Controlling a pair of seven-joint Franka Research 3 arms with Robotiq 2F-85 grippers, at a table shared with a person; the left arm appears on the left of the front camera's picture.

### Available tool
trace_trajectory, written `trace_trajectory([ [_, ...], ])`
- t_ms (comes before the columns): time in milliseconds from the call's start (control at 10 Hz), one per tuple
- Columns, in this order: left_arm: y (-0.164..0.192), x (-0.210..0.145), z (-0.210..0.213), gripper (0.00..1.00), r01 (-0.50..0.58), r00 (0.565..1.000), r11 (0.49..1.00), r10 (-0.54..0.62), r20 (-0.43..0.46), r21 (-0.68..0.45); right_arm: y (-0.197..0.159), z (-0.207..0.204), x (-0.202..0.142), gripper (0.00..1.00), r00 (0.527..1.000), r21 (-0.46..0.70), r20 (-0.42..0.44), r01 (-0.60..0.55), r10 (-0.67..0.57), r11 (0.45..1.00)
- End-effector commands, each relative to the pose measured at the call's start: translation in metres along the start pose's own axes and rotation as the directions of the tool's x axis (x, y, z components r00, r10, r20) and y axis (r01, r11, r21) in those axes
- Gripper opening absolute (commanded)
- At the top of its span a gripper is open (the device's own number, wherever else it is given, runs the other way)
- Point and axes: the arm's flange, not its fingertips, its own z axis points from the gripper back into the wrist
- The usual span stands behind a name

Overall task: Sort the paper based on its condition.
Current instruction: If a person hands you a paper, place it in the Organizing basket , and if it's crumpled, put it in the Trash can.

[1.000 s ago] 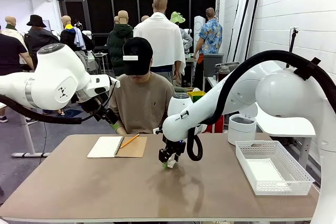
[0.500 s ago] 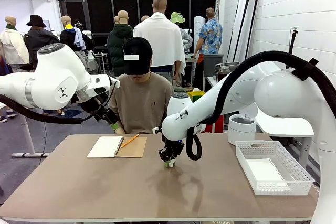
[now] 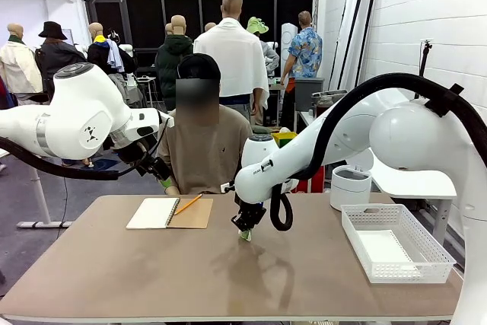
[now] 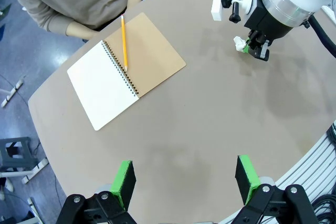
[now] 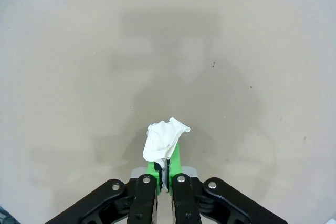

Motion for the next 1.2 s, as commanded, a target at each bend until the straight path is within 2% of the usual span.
trace_trajectory([
  [0, 0.002, -0.001, 0.0, 1.0, 0.005, 1.0, 1.0, -0.005, -0.002, 0.005, 0.001, 0.004, 0.002, 0.0, 1.0, -0.035, -0.005, 0.022, -0.022, 0.999],
  [200, 0.002, -0.001, 0.0, 1.0, 0.005, 1.0, 1.0, -0.005, -0.002, 0.005, -0.01, 0.025, -0.005, 0.0, 0.999, -0.065, 0.022, 0.047, -0.046, 0.997],
  [400, 0.002, -0.001, 0.0, 1.0, 0.005, 1.0, 1.0, -0.005, -0.002, 0.005, -0.046, 0.071, -0.02, 0.0, 0.985, -0.116, 0.077, 0.165, -0.157, 0.979],
  [700, 0.002, -0.001, 0.0, 1.0, 0.005, 1.0, 1.0, -0.005, -0.002, 0.005, -0.122, 0.138, -0.042, 0.0, 0.926, -0.197, 0.148, 0.372, -0.347, 0.907],
  [1000, 0.002, -0.001, 0.0, 1.0, 0.005, 1.0, 1.0, -0.005, -0.002, 0.005, -0.181, 0.165, -0.046, 0.0, 0.852, -0.255, 0.184, 0.522, -0.49, 0.814],
  [1100, 0.002, -0.001, 0.0, 1.0, 0.005, 1.0, 1.0, -0.005, -0.002, 0.005, -0.185, 0.169, -0.046, 0.0, 0.841, -0.238, 0.202, 0.54, -0.502, 0.808],
])
